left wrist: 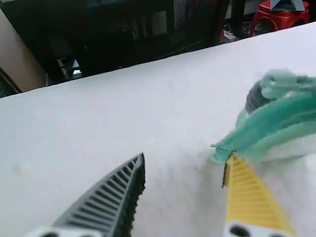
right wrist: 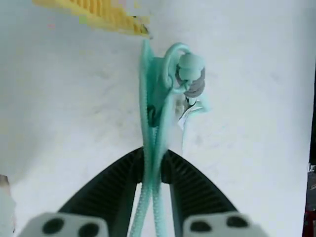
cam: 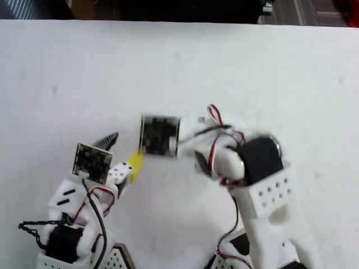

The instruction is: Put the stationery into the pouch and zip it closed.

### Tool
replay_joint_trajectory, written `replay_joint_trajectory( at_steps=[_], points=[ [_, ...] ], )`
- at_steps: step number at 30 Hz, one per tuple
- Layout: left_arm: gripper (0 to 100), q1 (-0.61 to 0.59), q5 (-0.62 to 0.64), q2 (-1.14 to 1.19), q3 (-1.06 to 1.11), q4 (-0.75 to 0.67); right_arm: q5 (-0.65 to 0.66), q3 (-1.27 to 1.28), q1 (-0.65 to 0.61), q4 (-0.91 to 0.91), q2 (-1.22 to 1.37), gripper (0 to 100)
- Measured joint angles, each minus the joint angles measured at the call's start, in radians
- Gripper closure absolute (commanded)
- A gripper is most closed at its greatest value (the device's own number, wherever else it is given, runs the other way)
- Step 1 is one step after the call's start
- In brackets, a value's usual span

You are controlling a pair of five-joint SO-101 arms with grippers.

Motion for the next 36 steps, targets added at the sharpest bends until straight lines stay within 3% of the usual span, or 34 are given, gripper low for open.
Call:
replay_joint_trajectory(
  at_steps=[4, 9, 15, 22, 27, 31, 36],
  points=[
    [73, -0.061, 0.02, 0.0, 0.0, -0.051, 0.135, 0.176, -0.002, 0.0, -0.132, 98.2],
    [73, -0.123, 0.173, -0.002, 0.0, -0.124, 0.331, 0.397, -0.002, 0.0, -0.29, 98.2],
    [73, 0.04, 0.199, -0.002, 0.0, -0.087, 0.442, 0.522, 0.0, 0.0, -0.377, 98.2],
    [73, 0.269, 0.187, -0.003, 0.018, -0.066, 0.445, 0.601, -0.063, 0.0, -0.387, 98.2],
    [73, 0.408, 0.051, 0.008, 0.135, -0.066, 0.295, 0.506, -0.186, 0.0, -0.414, 98.2],
    [73, 0.407, 0.002, -0.006, 0.135, -0.075, 0.189, 0.356, -0.252, 0.003, -0.445, 98.2],
    [73, 0.367, -0.028, -0.006, 0.133, -0.051, 0.15, 0.275, -0.192, 0.006, -0.446, 98.2]
  ],
)
